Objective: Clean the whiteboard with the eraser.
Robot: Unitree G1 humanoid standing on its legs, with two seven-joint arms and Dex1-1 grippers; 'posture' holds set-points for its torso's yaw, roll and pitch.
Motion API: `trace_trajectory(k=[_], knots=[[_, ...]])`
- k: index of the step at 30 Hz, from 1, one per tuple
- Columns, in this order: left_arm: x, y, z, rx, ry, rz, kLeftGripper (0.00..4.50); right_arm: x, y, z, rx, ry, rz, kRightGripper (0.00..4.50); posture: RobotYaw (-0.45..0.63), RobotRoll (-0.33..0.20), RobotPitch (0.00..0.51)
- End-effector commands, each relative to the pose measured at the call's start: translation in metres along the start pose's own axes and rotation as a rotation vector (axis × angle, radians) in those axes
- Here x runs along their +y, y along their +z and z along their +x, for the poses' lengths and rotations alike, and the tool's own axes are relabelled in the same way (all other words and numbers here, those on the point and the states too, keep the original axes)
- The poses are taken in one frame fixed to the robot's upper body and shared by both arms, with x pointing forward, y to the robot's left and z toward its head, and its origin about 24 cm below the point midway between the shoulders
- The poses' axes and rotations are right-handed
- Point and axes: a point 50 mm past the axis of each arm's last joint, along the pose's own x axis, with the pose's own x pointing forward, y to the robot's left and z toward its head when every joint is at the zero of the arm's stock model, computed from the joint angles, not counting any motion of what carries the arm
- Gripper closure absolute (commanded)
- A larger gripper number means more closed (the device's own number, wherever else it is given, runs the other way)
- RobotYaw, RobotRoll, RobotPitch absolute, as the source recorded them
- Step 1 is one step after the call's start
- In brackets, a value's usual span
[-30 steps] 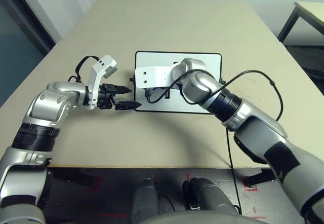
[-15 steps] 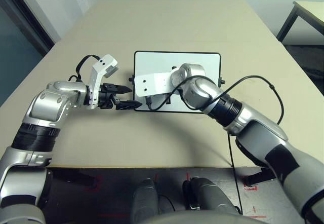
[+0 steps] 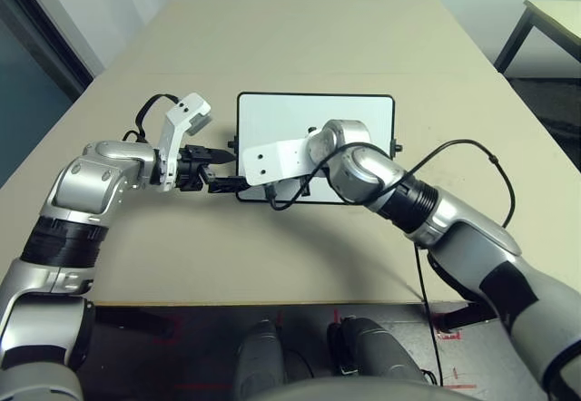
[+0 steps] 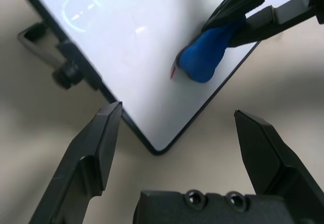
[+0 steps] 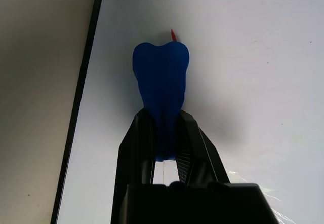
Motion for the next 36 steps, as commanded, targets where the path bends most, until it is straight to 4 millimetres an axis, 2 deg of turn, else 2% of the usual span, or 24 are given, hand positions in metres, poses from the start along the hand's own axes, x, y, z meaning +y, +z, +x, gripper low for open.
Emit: trace_trajectory(k=[1,2,9,12,20,22,26,28,30,34,36], knots=[[0.0,-0.001,0.0,0.011,-0.004,0.002,0.0,-0.003,0.001,0.005,-0.008,-0.036,0.031,3.95,-0.06,0.0,0.077],[0.0,-0.002,0.001,0.012,-0.005,0.002,0.0,-0.004,0.003,0.005,-0.012,-0.043,0.03,3.95,-0.06,0.0,0.077],[0.0,-0.005,0.001,0.015,-0.006,-0.004,0.0,0.023,-0.013,0.014,0.045,0.06,-0.005,3.95,-0.06,0.0,0.083],[-0.001,-0.006,0.001,0.017,-0.007,-0.007,0.0,0.026,-0.015,0.015,0.052,0.069,-0.003,3.95,-0.06,0.0,0.083],[0.001,-0.005,0.002,0.013,-0.007,-0.007,0.0,-0.023,0.01,0.009,-0.062,-0.139,0.076,3.95,-0.07,0.0,0.085],[0.001,-0.005,0.003,0.01,-0.008,-0.006,0.0,-0.023,0.01,0.01,-0.062,-0.136,0.076,3.95,-0.07,0.0,0.083],[0.001,-0.004,0.003,0.005,-0.008,-0.005,0.0,0.013,-0.01,0.018,0.031,0.021,0.01,3.95,-0.07,0.0,0.084],[0.001,-0.004,0.003,0.006,-0.007,-0.007,0.0,0.021,-0.015,0.017,0.05,0.048,-0.001,3.95,-0.07,0.0,0.085],[0.001,-0.005,0.002,0.006,-0.007,-0.009,0.0,0.019,-0.016,0.015,0.054,0.035,0.004,3.95,-0.07,0.0,0.085],[0.003,-0.003,0.002,0.006,-0.003,-0.007,0.0,-0.003,-0.008,0.012,0.029,-0.052,0.04,3.95,-0.07,0.0,0.086],[0.004,-0.002,0.002,0.005,-0.002,-0.004,0.0,-0.006,-0.005,0.012,0.018,-0.061,0.048,3.95,-0.07,0.0,0.085]])
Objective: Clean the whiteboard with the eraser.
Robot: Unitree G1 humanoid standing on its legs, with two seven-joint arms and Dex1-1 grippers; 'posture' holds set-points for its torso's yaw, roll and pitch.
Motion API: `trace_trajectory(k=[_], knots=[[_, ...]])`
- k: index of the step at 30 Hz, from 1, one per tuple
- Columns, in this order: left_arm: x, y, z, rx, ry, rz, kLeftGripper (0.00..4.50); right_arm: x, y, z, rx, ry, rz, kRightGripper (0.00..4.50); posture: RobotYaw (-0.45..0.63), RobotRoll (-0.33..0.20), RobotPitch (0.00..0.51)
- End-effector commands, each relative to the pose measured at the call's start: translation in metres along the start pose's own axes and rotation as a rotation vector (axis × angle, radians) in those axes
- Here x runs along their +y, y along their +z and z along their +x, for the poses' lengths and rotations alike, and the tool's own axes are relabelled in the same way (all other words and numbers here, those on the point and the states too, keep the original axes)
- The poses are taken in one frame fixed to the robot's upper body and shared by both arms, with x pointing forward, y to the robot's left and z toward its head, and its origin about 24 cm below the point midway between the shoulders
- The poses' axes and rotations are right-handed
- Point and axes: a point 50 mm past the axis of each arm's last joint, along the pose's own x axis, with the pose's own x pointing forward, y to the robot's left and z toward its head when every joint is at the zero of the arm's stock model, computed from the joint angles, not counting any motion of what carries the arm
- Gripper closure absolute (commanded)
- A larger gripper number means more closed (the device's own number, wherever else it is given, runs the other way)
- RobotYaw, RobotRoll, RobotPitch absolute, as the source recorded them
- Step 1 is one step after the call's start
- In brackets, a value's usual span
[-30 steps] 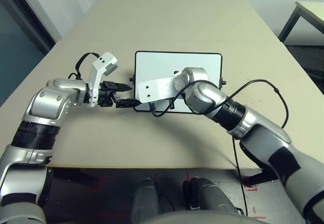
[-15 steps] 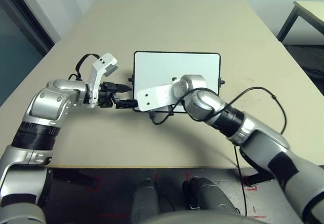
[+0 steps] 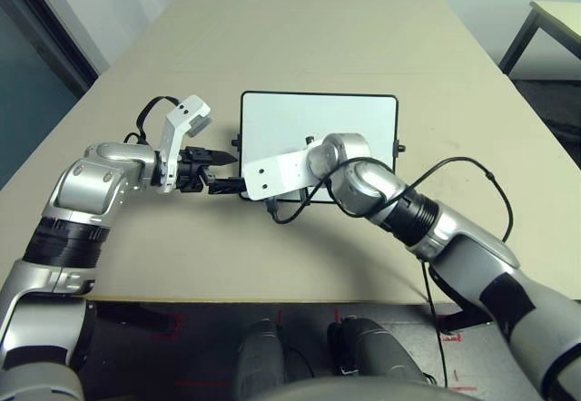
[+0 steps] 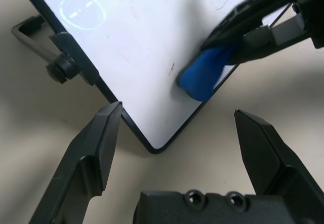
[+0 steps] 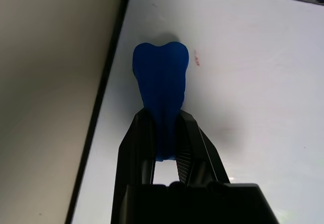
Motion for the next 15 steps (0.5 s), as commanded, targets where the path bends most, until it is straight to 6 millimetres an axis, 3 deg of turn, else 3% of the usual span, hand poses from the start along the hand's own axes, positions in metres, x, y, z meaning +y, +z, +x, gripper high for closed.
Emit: trace_trajectory(k=[1,6,13,15], knots=[[0.001,0.002,0.001,0.009,0.003,0.013,0.0,-0.009,-0.012,0.002,0.04,-0.048,0.065,3.95,-0.07,0.0,0.085],[0.001,0.004,-0.001,0.008,0.005,0.017,0.0,-0.018,-0.013,0.003,0.038,-0.107,0.072,3.95,-0.07,0.0,0.084],[0.001,0.005,-0.001,0.01,0.005,0.018,0.0,0.018,-0.025,0.006,0.099,0.068,0.026,3.95,-0.07,0.0,0.082],[0.001,0.005,-0.001,0.01,0.006,0.018,0.0,0.019,-0.026,0.006,0.102,0.063,0.029,3.95,-0.07,0.0,0.082]])
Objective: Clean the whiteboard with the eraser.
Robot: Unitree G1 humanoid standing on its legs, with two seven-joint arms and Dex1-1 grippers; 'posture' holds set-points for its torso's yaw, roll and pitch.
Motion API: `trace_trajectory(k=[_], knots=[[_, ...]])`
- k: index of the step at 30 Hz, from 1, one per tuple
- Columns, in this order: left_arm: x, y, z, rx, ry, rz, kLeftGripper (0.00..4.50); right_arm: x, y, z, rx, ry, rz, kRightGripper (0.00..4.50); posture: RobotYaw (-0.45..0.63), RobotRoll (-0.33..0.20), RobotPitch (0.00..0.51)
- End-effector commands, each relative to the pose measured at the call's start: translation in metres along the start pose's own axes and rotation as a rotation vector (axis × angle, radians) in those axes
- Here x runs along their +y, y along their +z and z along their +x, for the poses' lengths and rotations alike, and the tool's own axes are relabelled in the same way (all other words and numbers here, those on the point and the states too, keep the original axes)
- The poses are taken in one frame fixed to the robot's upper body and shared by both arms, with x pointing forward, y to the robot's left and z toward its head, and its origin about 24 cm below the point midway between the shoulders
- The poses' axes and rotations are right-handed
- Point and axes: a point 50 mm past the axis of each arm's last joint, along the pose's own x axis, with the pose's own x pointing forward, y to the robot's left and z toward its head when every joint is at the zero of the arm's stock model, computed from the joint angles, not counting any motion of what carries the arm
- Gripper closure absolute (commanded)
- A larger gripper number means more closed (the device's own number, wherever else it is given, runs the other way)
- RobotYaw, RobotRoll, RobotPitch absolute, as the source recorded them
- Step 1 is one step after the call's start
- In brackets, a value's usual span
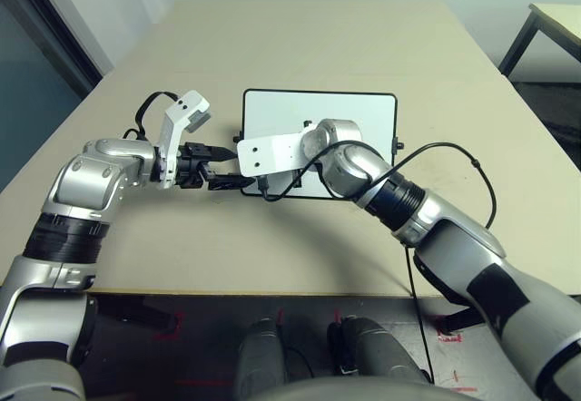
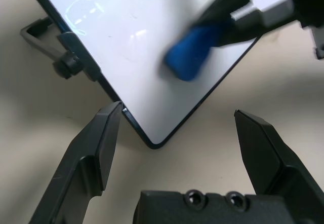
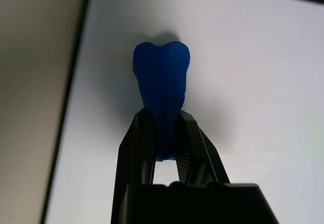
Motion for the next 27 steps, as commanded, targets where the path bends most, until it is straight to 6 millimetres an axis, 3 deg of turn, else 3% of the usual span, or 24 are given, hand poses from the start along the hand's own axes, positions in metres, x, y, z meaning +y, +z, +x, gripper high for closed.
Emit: trace_trajectory(k=[1,5,8,13,20,24,27], knots=[[0.001,0.0,0.0,0.017,0.007,0.005,0.0,0.005,-0.013,0.008,0.069,0.014,0.047,3.95,-0.07,0.0,0.082],[0.0,0.0,-0.001,0.019,0.006,0.005,0.0,-0.025,-0.002,0.003,0.02,-0.114,0.093,3.95,-0.07,0.0,0.079],[0.001,0.0,0.0,0.018,0.006,0.005,0.0,-0.029,0.0,0.005,0.017,-0.119,0.102,3.95,-0.07,0.0,0.077],[0.0,0.001,0.0,0.014,0.003,0.007,0.0,-0.017,-0.015,0.007,0.064,-0.069,0.106,3.95,-0.08,0.0,0.074],[0.0,0.004,0.003,0.015,-0.009,0.013,0.0,-0.052,-0.049,-0.015,0.139,-0.185,0.203,3.95,-0.1,0.0,0.075],[0.0,0.004,0.003,0.018,-0.013,0.015,0.0,-0.049,-0.057,-0.014,0.15,-0.178,0.221,3.95,-0.1,0.0,0.078],[0.0,0.004,0.003,0.019,-0.014,0.016,0.0,-0.033,-0.057,-0.012,0.142,-0.121,0.212,3.95,-0.1,0.0,0.079]])
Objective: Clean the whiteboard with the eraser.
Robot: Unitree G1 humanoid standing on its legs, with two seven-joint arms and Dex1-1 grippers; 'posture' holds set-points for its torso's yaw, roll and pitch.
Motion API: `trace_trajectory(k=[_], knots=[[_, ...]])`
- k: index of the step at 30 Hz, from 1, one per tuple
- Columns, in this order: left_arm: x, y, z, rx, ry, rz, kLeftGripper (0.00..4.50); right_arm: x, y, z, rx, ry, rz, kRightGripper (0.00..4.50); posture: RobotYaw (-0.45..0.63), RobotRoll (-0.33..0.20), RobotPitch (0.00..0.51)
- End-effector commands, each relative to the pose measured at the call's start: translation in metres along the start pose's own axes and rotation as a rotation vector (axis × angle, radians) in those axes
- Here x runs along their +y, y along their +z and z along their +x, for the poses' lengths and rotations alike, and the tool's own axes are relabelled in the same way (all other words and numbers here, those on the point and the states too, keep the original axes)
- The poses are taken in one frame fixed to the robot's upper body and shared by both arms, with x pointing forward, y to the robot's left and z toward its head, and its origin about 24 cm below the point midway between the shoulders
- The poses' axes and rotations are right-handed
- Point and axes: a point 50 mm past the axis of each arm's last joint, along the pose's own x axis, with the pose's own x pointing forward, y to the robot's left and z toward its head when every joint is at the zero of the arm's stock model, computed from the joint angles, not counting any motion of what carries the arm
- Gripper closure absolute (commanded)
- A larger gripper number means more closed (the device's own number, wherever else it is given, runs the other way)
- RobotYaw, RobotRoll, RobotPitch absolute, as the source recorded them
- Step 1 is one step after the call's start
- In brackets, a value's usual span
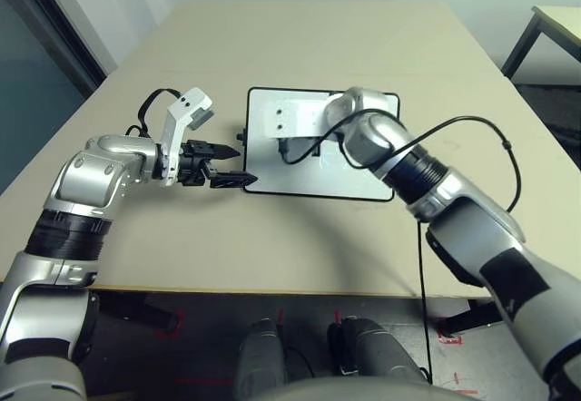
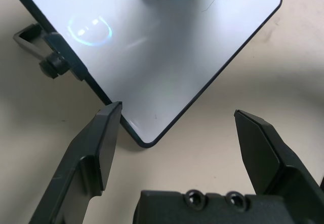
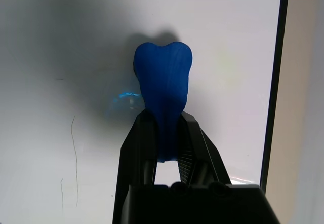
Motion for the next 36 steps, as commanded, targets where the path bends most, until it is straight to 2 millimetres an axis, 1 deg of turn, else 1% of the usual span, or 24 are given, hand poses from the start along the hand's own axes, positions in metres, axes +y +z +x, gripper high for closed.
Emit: trace_trajectory(k=[1,2,4,6,8,10,13,18,20,24,28,30,31,32,34,36], knots=[[0.001,-0.001,0.001,0.022,-0.001,0.001,0.0,0.027,-0.028,0.006,0.097,0.1,0.046,3.95,-0.1,0.0,0.08],[0.001,-0.001,0.001,0.023,-0.002,0.001,0.0,0.038,-0.027,0.004,0.09,0.135,0.033,3.95,-0.1,0.0,0.079],[0.001,-0.001,0.001,0.023,-0.003,0.002,0.0,0.054,-0.026,0.0,0.08,0.181,0.016,3.95,-0.1,0.0,0.078],[0.001,0.0,0.002,0.023,-0.005,0.002,0.0,0.063,-0.026,-0.004,0.08,0.206,0.009,3.95,-0.11,0.0,0.08],[0.001,0.0,0.002,0.023,-0.007,0.001,0.0,0.065,-0.026,-0.006,0.081,0.211,0.009,3.95,-0.11,0.0,0.081],[0.001,-0.001,0.002,0.023,-0.008,0.0,0.0,0.064,-0.024,-0.005,0.078,0.204,0.019,3.95,-0.11,0.0,0.082],[0.001,-0.001,0.002,0.024,-0.009,-0.002,0.0,0.054,-0.02,-0.004,0.066,0.16,0.042,3.95,-0.11,0.0,0.082],[0.001,-0.002,0.002,0.023,-0.009,-0.003,0.0,0.022,-0.012,-0.002,0.035,0.037,0.089,3.96,-0.11,0.0,0.083],[0.0,-0.002,0.003,0.023,-0.009,-0.004,0.0,0.015,-0.01,-0.001,0.025,0.012,0.104,3.96,-0.1,0.0,0.082],[0.0,-0.002,0.003,0.022,-0.01,-0.006,0.0,0.015,-0.013,0.002,0.036,0.018,0.099,3.96,-0.1,0.0,0.081],[0.001,-0.002,0.003,0.02,-0.008,-0.007,0.0,0.038,-0.016,-0.001,0.047,0.125,0.071,3.96,-0.1,0.0,0.081],[0.001,-0.003,0.003,0.021,-0.008,-0.008,0.0,0.051,-0.015,-0.009,0.033,0.195,0.066,3.96,-0.11,0.0,0.079],[0.001,-0.003,0.003,0.02,-0.008,-0.009,0.0,0.055,-0.013,-0.013,0.019,0.214,0.072,3.96,-0.11,0.0,0.079],[0.001,-0.003,0.003,0.019,-0.008,-0.009,0.0,0.054,-0.011,-0.017,0.007,0.213,0.081,3.96,-0.11,0.0,0.078],[0.002,-0.002,0.003,0.013,-0.005,-0.009,0.0,0.044,-0.006,-0.025,-0.034,0.177,0.128,3.96,-0.11,0.0,0.076],[0.004,0.001,0.002,-0.012,0.013,0.002,0.0,0.028,0.001,-0.034,-0.092,0.123,0.193,3.96,-0.11,0.0,0.076]])
